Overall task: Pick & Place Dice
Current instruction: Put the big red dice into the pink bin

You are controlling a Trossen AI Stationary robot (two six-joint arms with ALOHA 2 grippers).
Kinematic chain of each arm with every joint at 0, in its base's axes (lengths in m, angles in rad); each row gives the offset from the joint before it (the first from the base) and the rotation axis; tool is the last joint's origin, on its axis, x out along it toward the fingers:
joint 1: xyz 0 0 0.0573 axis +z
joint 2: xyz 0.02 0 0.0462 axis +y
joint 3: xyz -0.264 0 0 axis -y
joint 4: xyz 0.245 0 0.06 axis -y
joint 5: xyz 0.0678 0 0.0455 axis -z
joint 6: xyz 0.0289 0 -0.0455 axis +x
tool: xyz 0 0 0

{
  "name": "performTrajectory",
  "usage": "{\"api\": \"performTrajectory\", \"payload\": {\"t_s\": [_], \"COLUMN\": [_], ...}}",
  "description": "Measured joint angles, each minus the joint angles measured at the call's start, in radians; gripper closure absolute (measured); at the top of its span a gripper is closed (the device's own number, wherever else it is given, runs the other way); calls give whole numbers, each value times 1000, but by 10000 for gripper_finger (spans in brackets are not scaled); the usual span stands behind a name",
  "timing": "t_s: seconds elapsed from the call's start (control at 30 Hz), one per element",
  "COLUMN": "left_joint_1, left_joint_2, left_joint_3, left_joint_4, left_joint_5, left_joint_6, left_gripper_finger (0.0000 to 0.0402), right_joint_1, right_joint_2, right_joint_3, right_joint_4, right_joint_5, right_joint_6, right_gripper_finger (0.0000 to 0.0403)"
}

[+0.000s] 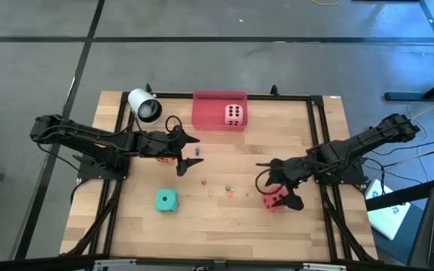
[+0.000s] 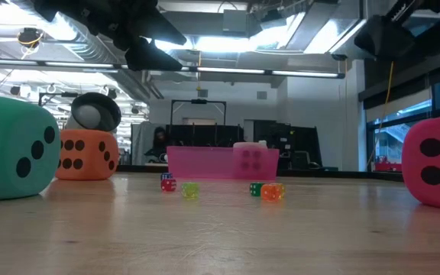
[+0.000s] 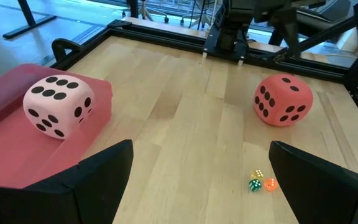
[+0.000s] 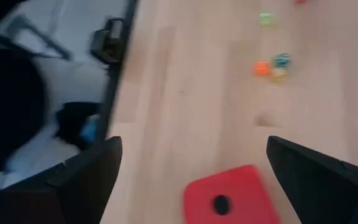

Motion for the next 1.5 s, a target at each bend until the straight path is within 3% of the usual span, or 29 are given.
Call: {"api": "performTrajectory", "payload": {"t_s": [0.13,0.37,0.77,1.03,1.5], "left_joint_1": [0,0,0,0,0], "left_joint_2": [0,0,0,0,0], "left_joint_3": [0,0,0,0,0], "left_joint_4": [0,-2,-4,-4,-5], "left_joint_5": [-2,-5,-6,-20,-31], "left_joint_6": [-10,-18,-43,-66,-69], "left_gripper_finger": [29,29,29,29,29], "right_joint_1": [5,25,173,218,215], "right_joint_2": [18,109,225,258,310], "right_joint_3": [0,0,1,4,4], "right_joint_4": [-77,-211,-212,-201,-144], "right_joint_5": [108,137,142,218,184], "right_joint_6": [3,24,7,-145,-348], "right_gripper_finger": [3,3,3,3,3]}}
